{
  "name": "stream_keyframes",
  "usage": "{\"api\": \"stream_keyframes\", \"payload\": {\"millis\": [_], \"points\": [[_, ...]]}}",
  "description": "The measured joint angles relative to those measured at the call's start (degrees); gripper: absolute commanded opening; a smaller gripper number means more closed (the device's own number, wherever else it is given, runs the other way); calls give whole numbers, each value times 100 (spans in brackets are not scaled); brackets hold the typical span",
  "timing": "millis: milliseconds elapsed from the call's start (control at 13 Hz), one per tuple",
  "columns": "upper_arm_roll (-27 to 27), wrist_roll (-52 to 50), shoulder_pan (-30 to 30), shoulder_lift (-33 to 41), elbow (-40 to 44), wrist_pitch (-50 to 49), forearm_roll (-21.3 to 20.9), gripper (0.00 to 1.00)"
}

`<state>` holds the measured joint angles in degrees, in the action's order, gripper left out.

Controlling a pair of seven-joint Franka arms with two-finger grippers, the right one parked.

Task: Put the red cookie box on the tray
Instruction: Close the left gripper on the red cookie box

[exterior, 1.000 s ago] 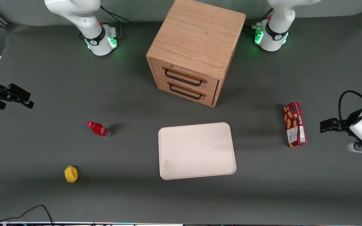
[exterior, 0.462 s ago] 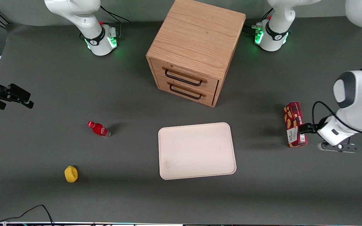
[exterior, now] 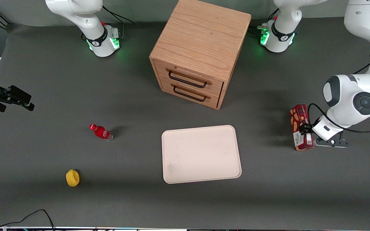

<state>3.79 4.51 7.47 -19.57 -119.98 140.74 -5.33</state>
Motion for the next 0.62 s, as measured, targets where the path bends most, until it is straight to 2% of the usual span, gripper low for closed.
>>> {"api": "stream_keyframes", "payload": {"millis": [77,462,615], "points": [[1,0,14,-4,-49,47,-6,0],[108,-257,-162,10,166,-67,-4,0],[130,-664,-497,-8,1037,-1223,6,0]]}}
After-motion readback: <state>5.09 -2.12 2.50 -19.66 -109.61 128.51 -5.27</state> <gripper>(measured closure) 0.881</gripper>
